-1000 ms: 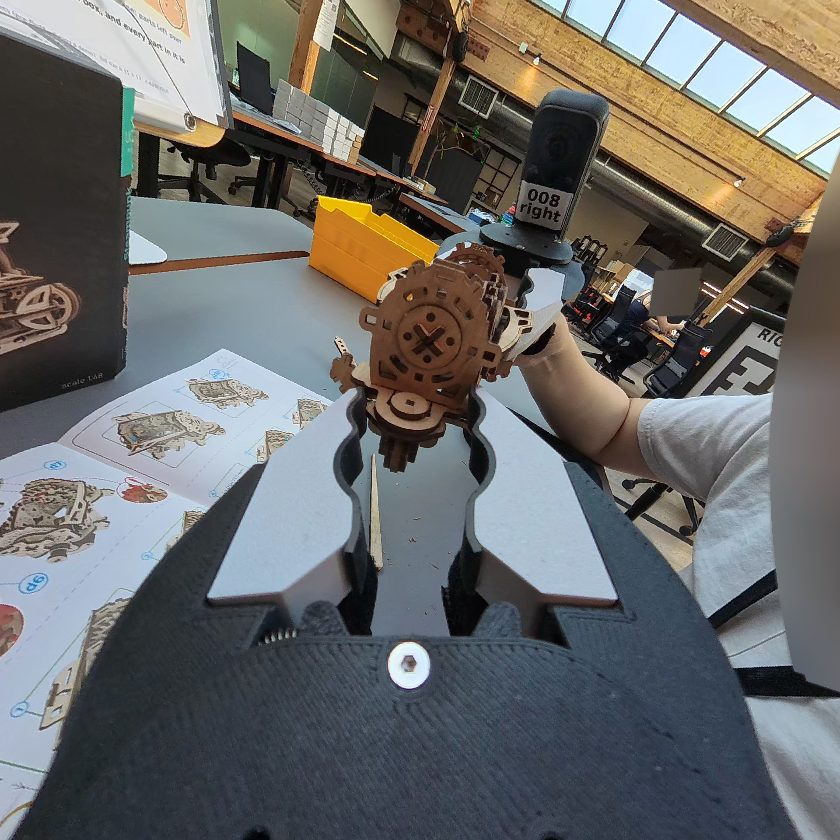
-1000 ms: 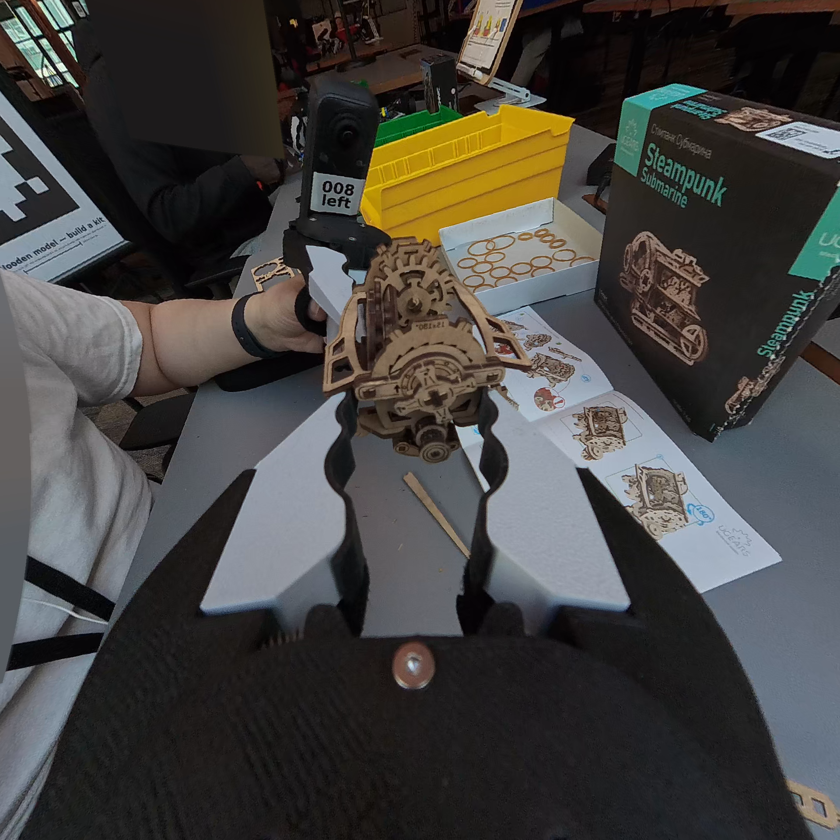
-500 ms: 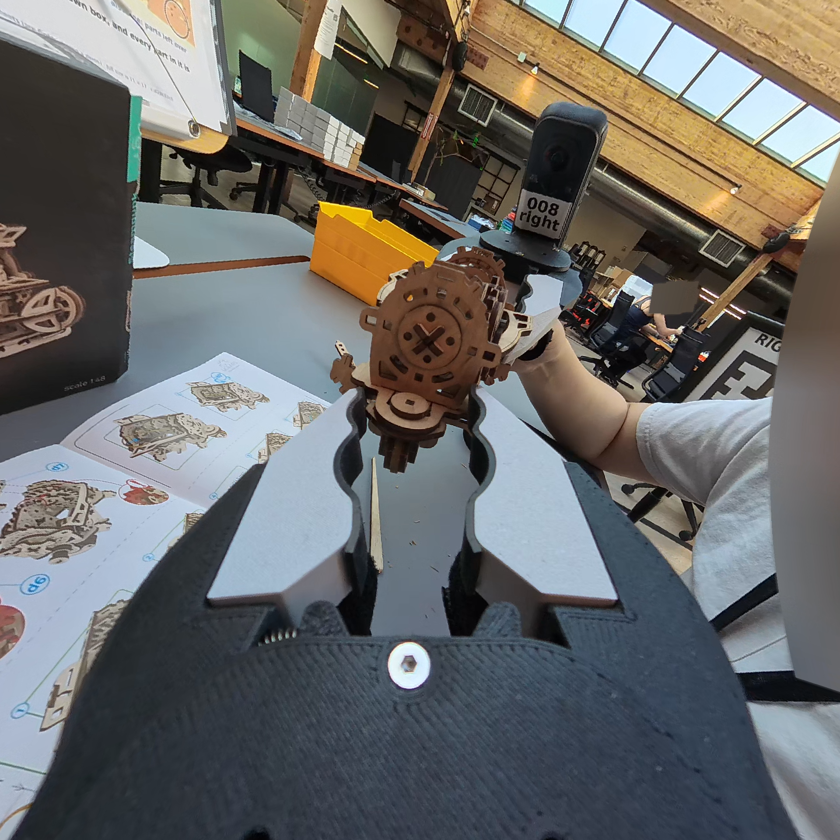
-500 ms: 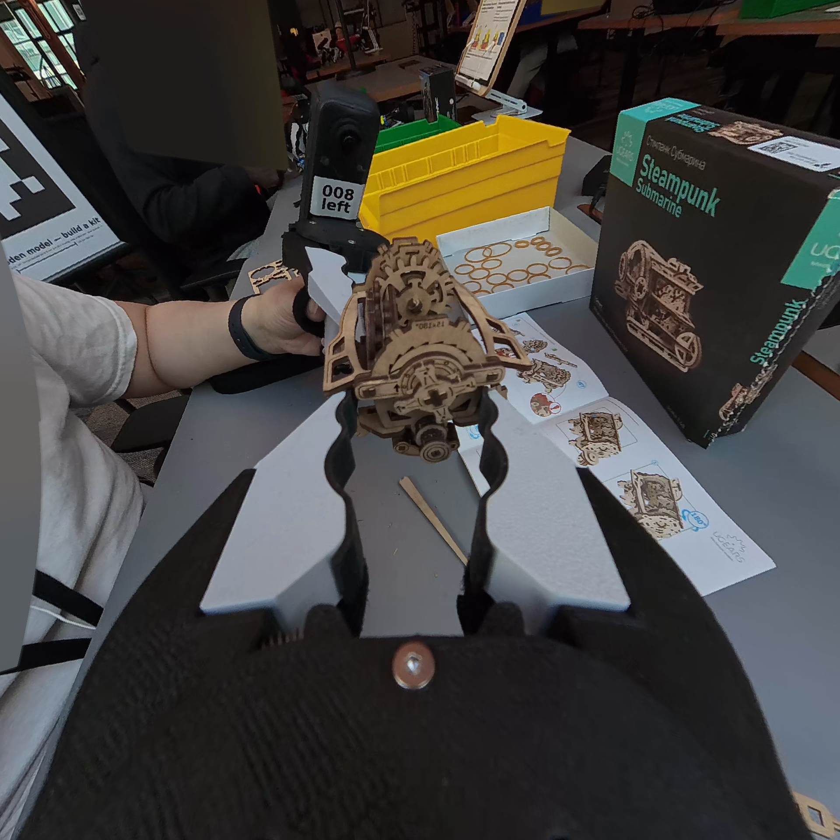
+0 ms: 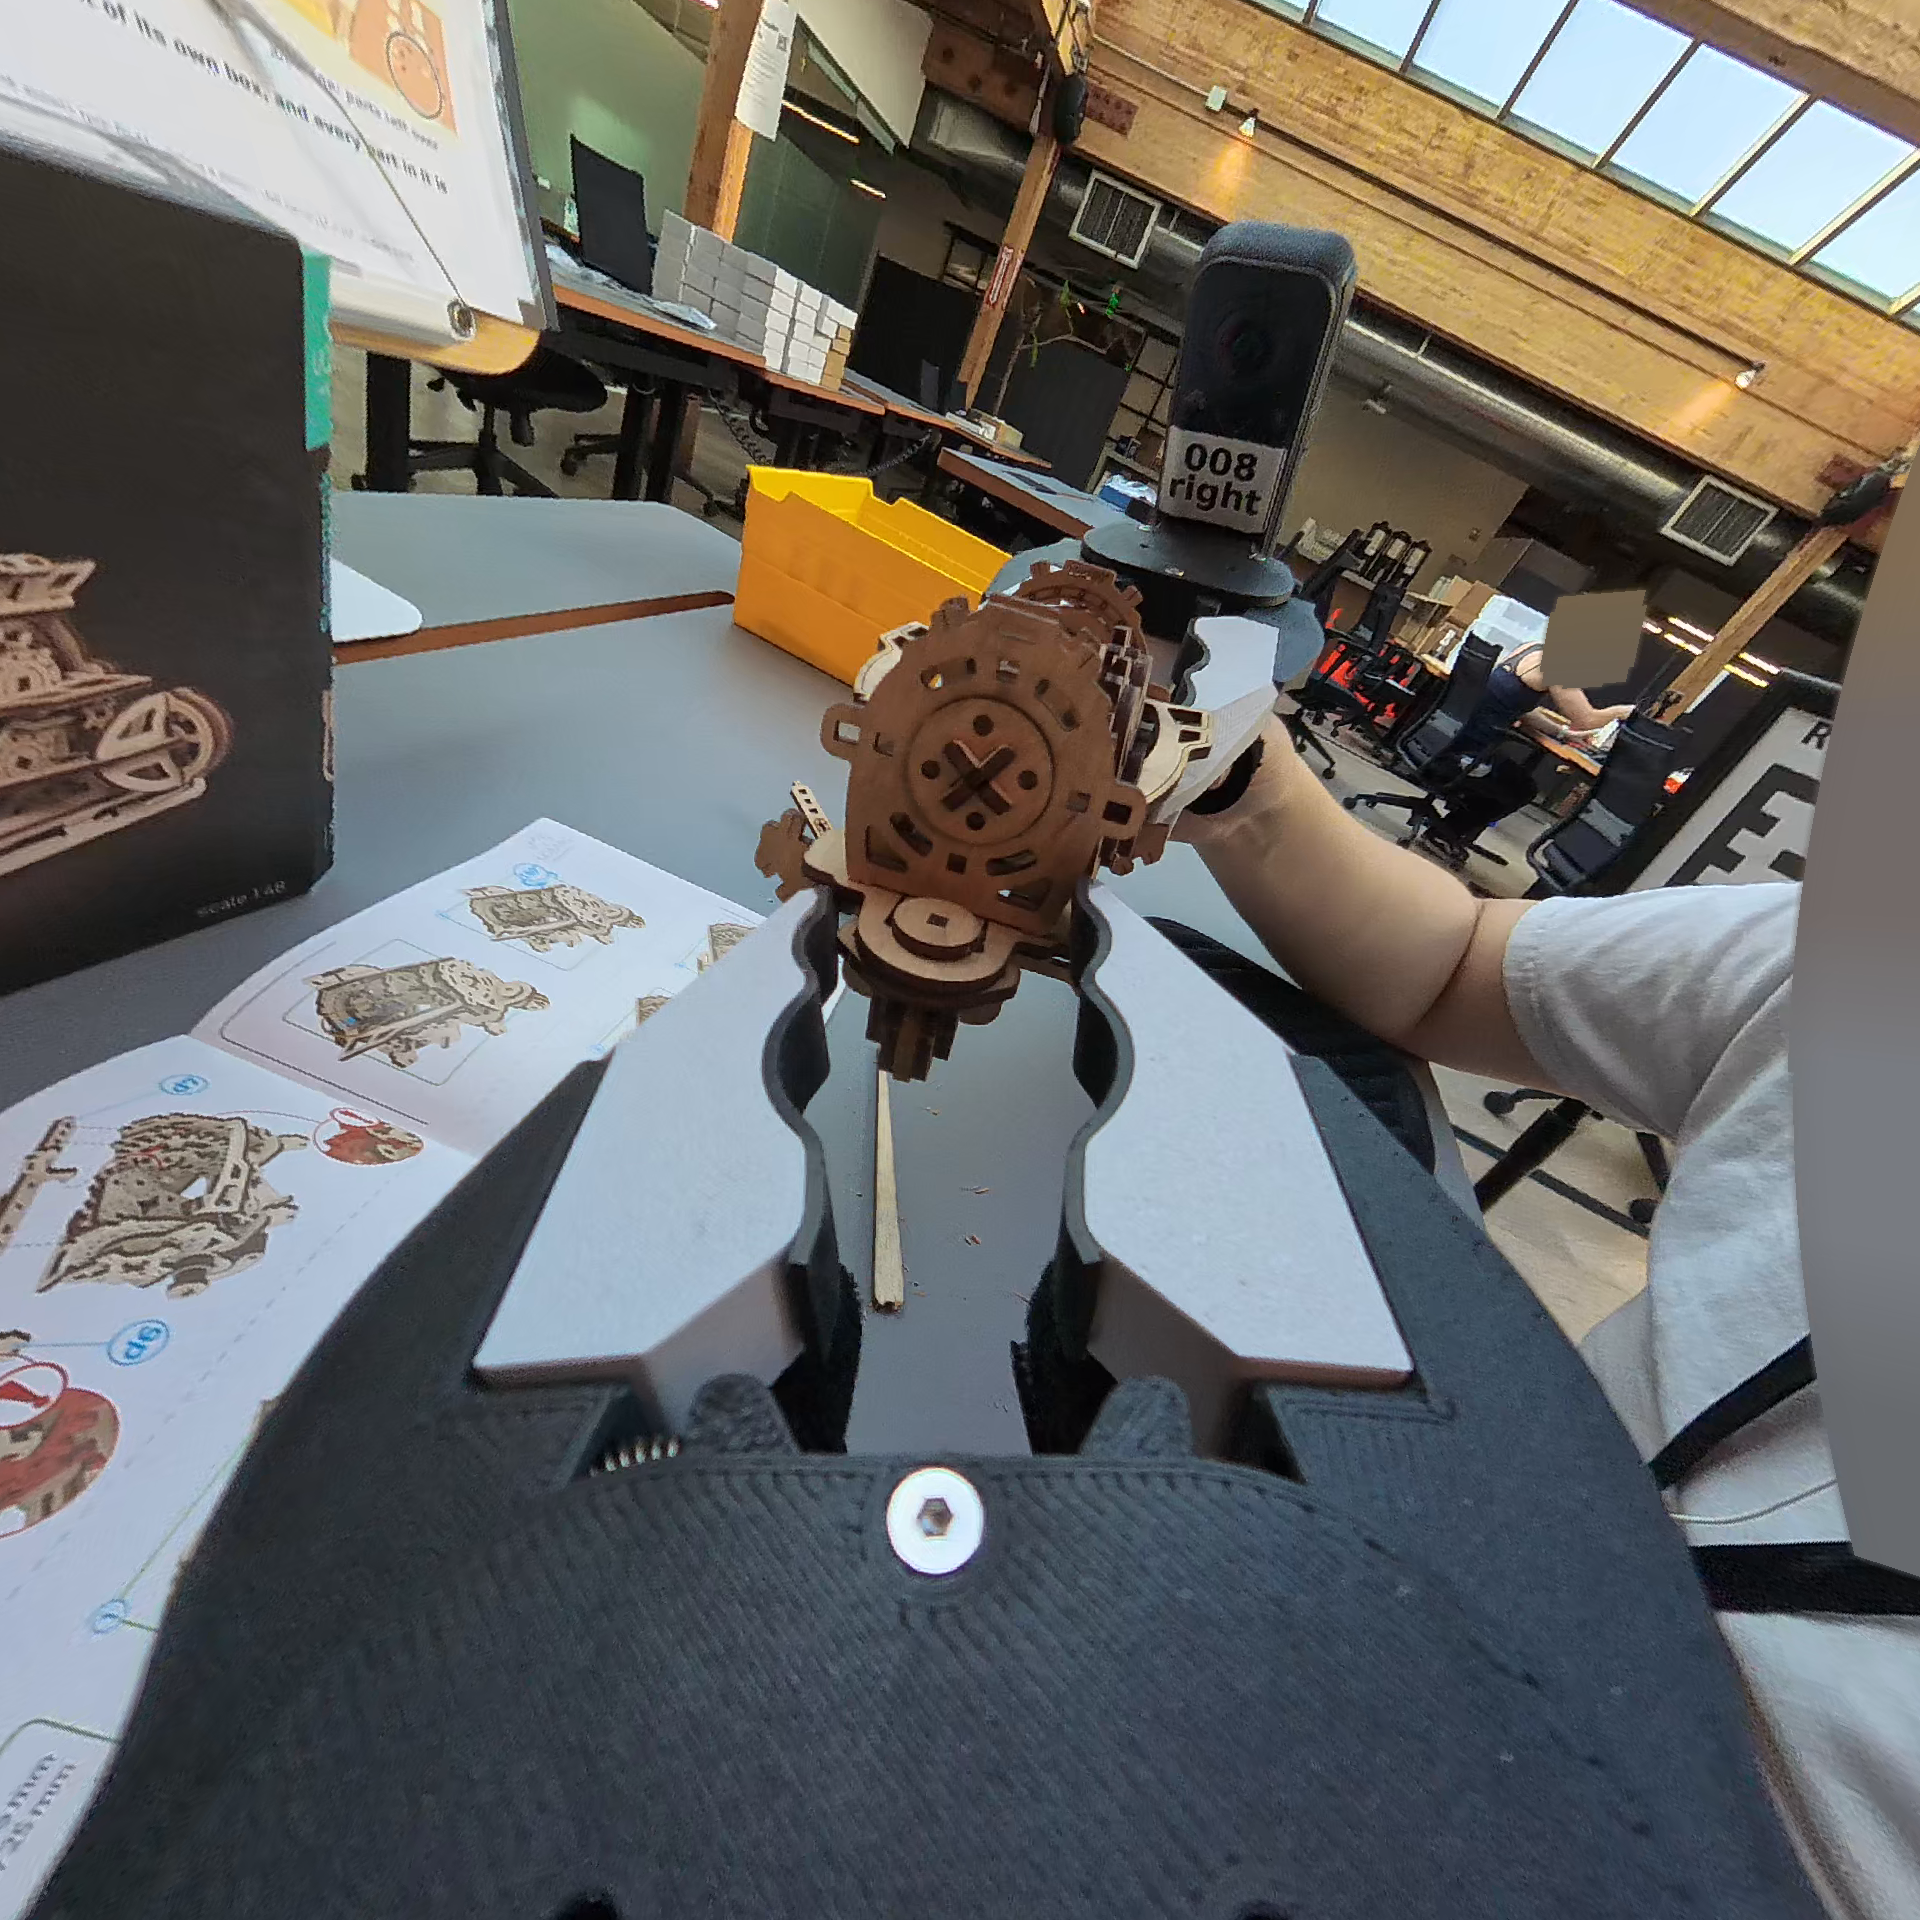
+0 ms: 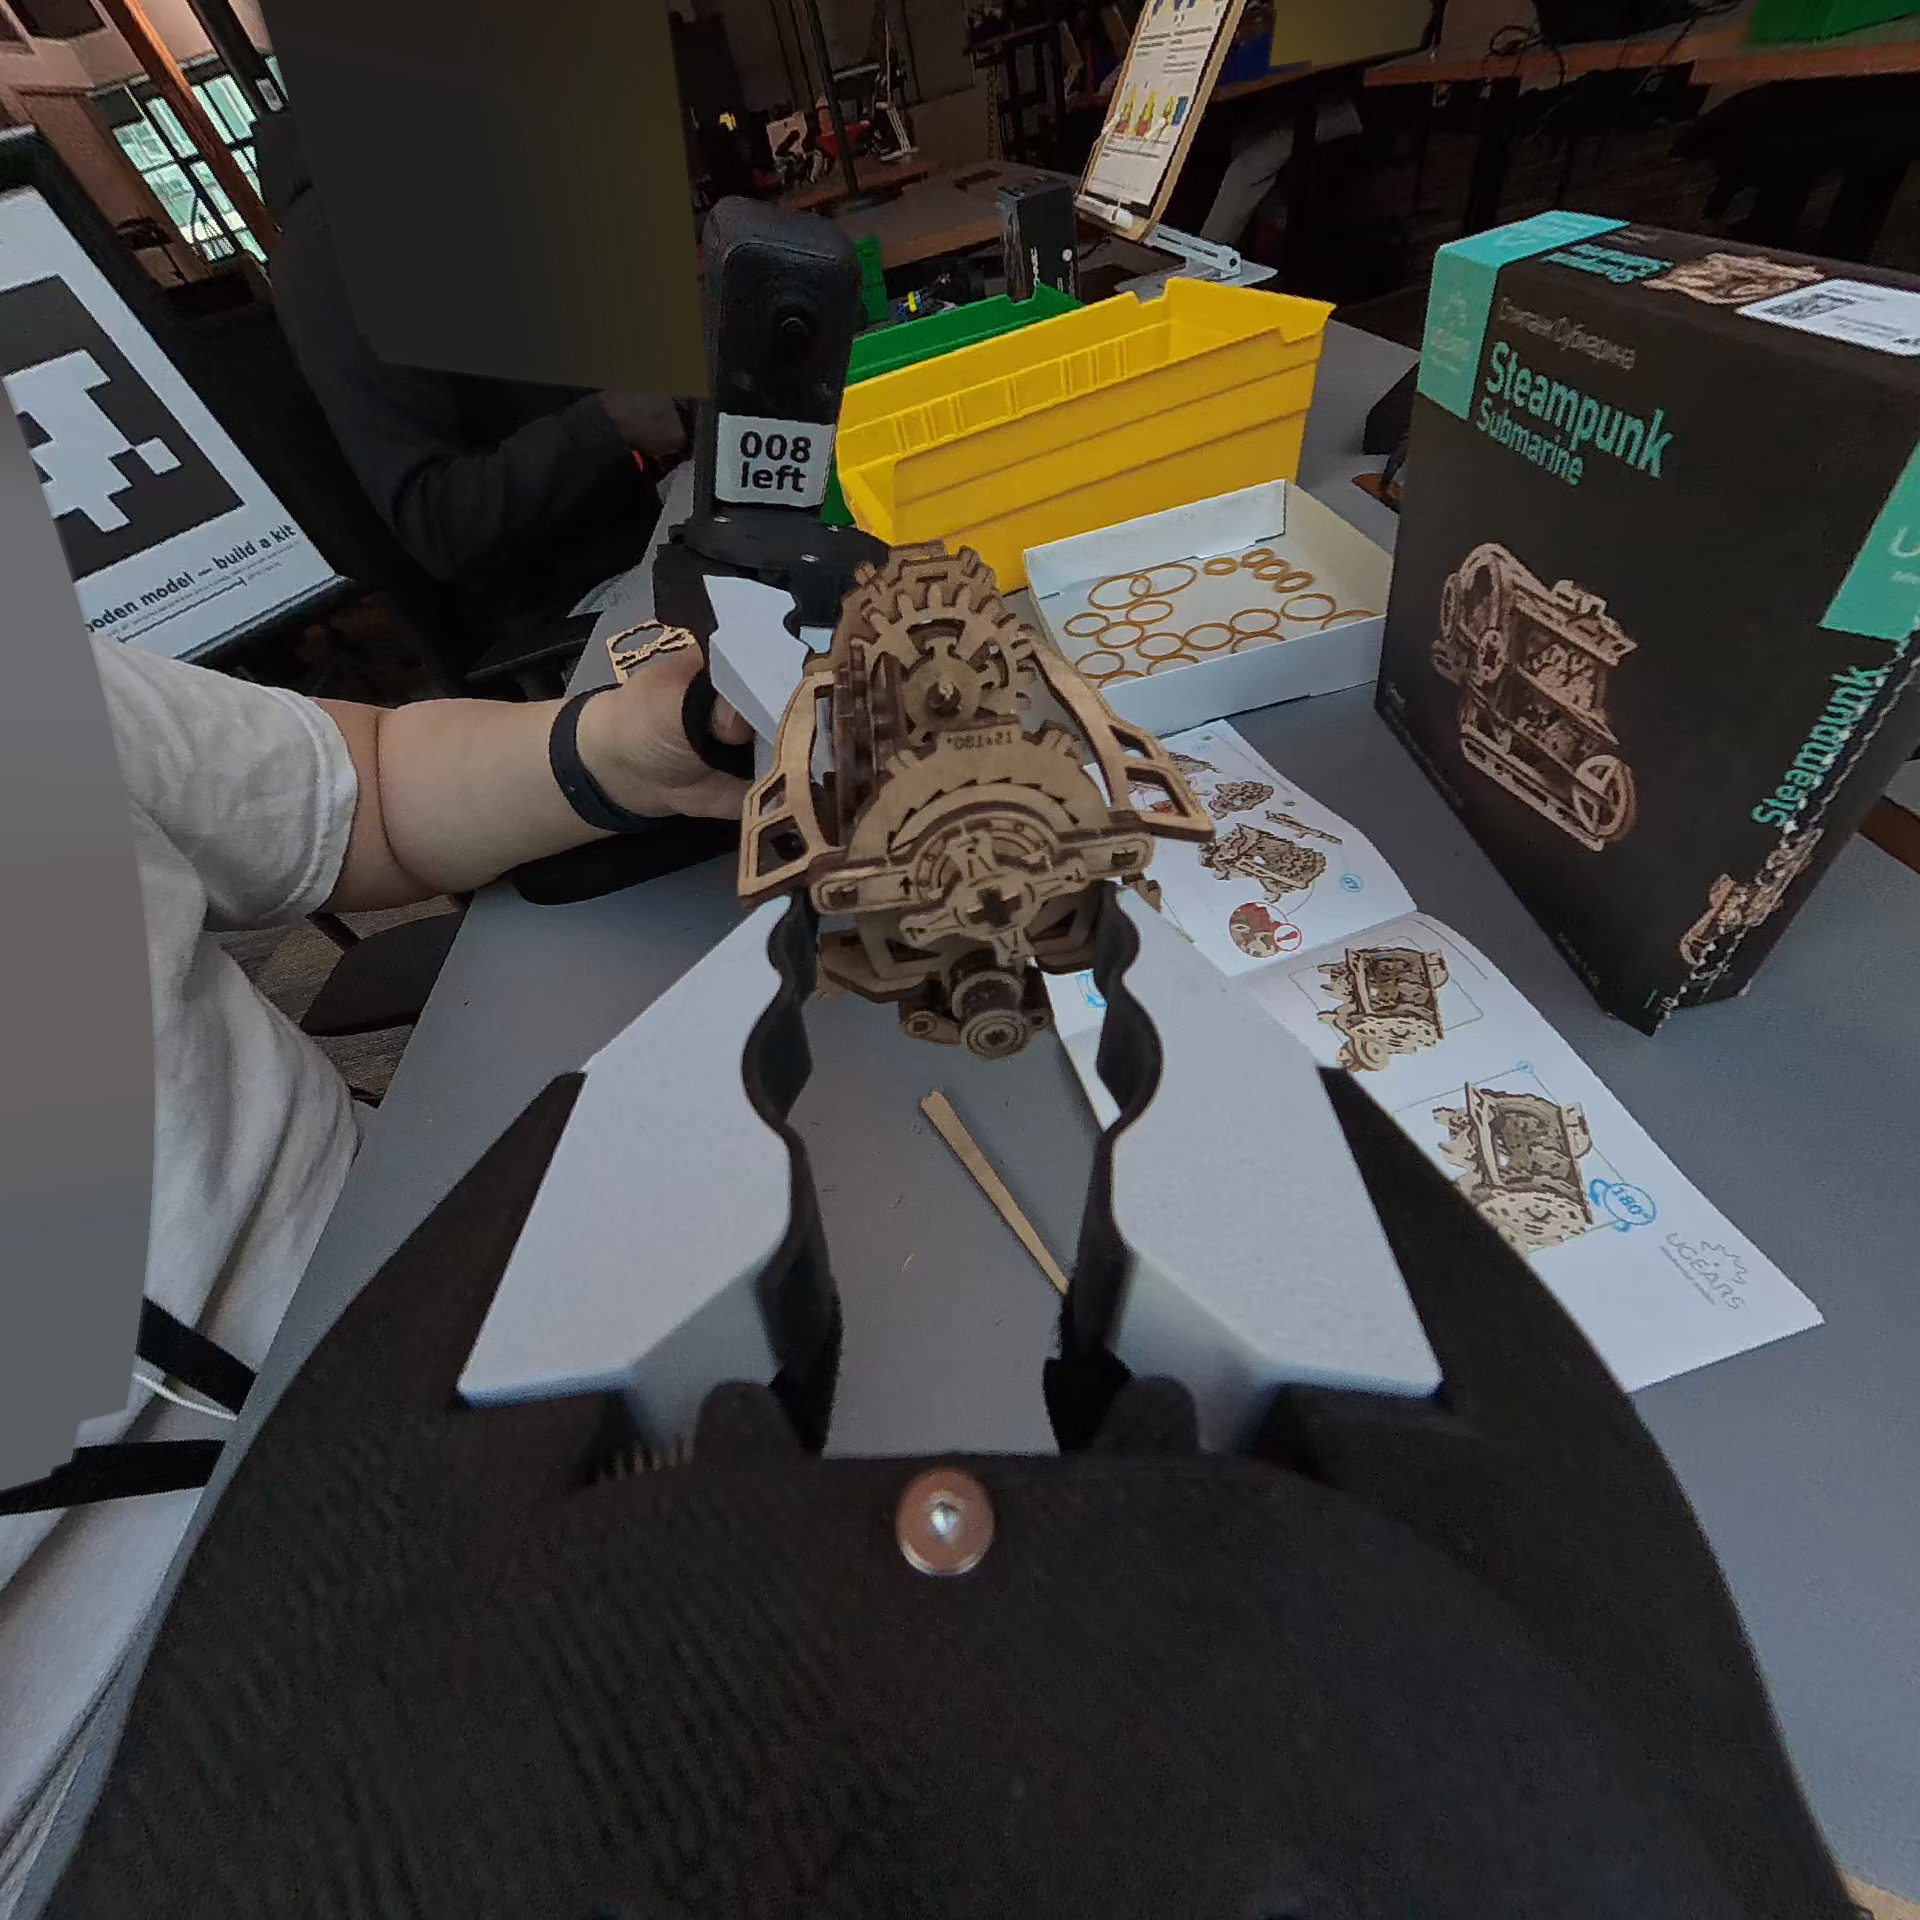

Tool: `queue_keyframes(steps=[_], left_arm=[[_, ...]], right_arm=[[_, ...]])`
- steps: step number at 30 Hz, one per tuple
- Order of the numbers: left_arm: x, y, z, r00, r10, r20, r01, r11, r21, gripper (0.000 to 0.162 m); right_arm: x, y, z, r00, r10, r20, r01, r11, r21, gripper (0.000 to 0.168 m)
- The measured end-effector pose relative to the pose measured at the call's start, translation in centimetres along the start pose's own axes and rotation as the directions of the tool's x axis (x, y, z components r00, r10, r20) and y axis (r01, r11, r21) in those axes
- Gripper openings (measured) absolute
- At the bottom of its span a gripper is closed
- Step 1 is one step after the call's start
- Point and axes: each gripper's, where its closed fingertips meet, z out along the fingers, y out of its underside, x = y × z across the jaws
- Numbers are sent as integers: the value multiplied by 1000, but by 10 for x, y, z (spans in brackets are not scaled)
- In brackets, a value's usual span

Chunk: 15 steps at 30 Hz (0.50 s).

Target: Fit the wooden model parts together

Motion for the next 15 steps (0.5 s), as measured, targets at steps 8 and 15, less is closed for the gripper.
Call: queue_keyframes(steps=[8,15], left_arm=[[12,-8,-1,983,181,37,-182,983,14,42],[7,-2,1,1000,17,1,-17,1000,-9,42]], right_arm=[[-9,-8,-5,992,-124,19,123,992,29,53],[-4,-3,-3,999,36,41,-36,999,3,53]])
